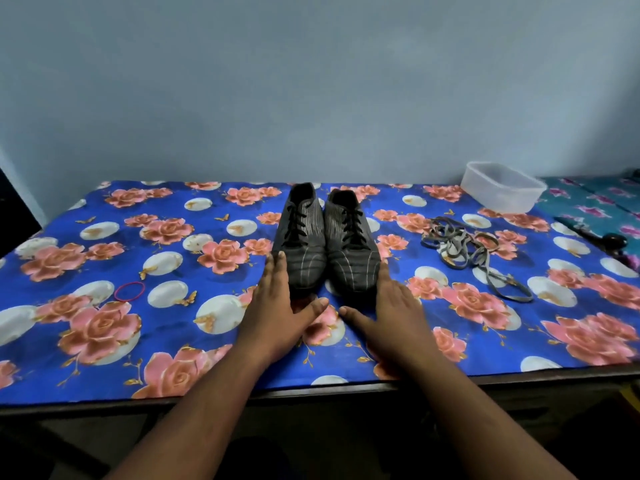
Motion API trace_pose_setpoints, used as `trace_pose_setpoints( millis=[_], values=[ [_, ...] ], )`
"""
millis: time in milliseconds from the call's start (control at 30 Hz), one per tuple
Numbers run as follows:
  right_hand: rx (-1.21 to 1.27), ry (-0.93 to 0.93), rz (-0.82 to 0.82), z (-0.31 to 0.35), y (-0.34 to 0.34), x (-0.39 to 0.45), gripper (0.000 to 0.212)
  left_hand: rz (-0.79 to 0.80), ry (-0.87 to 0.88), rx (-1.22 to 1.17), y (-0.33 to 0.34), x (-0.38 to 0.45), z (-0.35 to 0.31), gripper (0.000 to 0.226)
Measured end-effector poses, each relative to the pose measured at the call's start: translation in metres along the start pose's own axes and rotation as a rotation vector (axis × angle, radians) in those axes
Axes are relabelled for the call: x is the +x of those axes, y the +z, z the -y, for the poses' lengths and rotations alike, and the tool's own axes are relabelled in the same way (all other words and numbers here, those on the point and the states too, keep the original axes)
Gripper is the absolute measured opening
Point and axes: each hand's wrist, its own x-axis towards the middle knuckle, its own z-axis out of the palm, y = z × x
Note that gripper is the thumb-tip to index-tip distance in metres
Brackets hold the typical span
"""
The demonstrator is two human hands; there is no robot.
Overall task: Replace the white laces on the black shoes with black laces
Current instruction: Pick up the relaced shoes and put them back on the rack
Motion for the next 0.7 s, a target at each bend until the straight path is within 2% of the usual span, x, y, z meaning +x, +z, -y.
trace_pose_setpoints(
  millis=[433, 700],
  values=[
    [0.063, 0.003, 0.036, -0.002, 0.002, -0.015, 0.106, 0.001, -0.037, 0.052, 0.004, -0.014, -0.003, 0.111],
    [0.12, 0.101, 0.143, 0.009, -0.016, -0.01, 0.1, 0.074, -0.159, 0.052, -0.007, -0.007, -0.019, 0.105]
  ],
)
